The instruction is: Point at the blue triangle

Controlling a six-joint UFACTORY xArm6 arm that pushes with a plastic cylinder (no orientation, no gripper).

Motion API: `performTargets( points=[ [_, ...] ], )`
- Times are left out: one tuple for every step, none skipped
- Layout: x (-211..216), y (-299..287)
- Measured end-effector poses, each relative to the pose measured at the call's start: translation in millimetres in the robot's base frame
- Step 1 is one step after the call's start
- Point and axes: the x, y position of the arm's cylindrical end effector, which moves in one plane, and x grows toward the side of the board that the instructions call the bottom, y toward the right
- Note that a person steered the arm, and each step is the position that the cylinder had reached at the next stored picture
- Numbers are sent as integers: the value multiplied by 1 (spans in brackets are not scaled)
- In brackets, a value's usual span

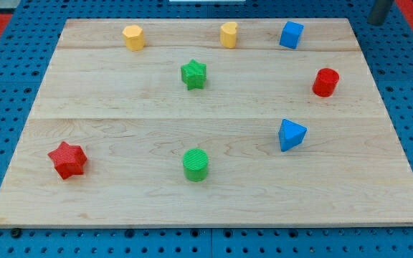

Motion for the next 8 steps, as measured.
performTargets(
  points=[
    [0,0],
    [0,0],
    [0,0],
    [17,3],
    [84,5],
    [132,4],
    [135,4],
    [135,4]
  ],
)
